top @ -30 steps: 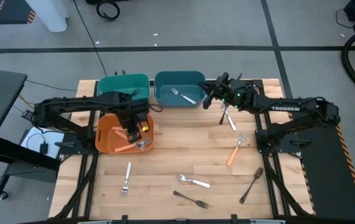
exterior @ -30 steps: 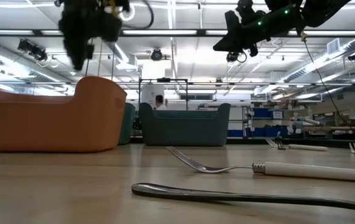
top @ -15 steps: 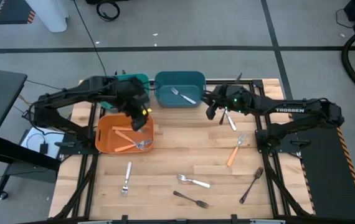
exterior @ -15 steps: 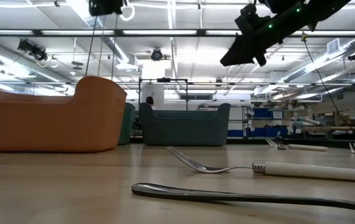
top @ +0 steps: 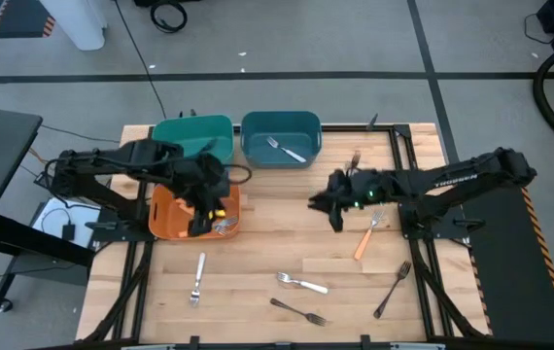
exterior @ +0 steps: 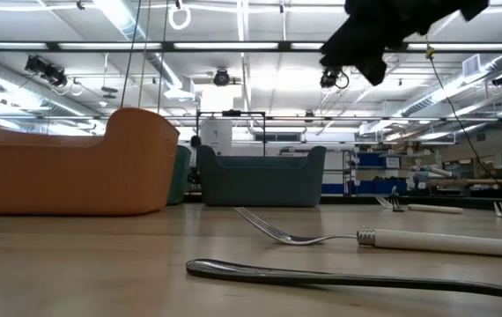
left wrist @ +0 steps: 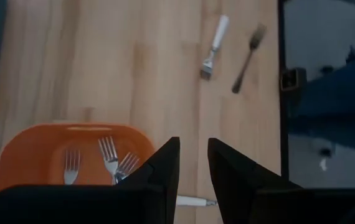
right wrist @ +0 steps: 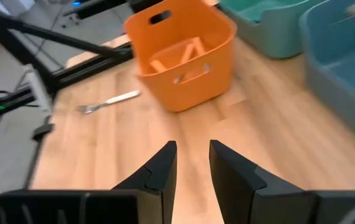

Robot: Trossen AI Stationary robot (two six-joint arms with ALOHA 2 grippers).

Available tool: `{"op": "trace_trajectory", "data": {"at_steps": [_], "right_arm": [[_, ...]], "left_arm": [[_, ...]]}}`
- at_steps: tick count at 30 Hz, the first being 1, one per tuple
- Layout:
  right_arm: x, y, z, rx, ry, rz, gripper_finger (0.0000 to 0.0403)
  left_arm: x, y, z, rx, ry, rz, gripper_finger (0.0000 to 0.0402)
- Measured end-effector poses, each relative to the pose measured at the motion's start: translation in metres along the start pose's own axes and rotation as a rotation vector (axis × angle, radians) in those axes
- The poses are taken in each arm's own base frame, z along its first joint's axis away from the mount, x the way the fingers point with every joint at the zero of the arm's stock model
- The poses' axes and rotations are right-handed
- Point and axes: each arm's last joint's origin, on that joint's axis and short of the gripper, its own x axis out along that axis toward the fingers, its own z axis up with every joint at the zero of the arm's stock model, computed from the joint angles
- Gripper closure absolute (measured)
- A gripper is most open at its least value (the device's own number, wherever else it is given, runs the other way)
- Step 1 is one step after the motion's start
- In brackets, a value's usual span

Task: Sort silverware by color (type)
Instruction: Put the white fork into the blue bin

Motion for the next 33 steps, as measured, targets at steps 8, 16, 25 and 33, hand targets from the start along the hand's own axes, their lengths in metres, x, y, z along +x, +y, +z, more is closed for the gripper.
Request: {"op": "trace_trajectory", "data": {"at_steps": [8, 16, 25, 33], "right_arm": [[-0.011, 0.042, -0.027, 0.072, 0.052, 0.018, 0.0300], [-0.003, 0.067, -0.062, 0.196, 0.214, 0.025, 0.0301], [0.052, 0.106, -0.078, 0.004, 0.370, 0.051, 0.0302], [0.087, 0.114, -0.084, -0.034, 0.500, -0.072, 0.0302]], "left_arm": [[0.002, -0.016, -0.004, 0.102, 0.014, -0.033, 0.0310], [0.002, -0.025, -0.007, 0.115, 0.013, -0.015, 0.0310], [0.003, -0.036, -0.011, 0.121, 0.022, -0.037, 0.0310], [0.003, -0.035, -0.011, 0.121, 0.012, -0.002, 0.0310]]}}
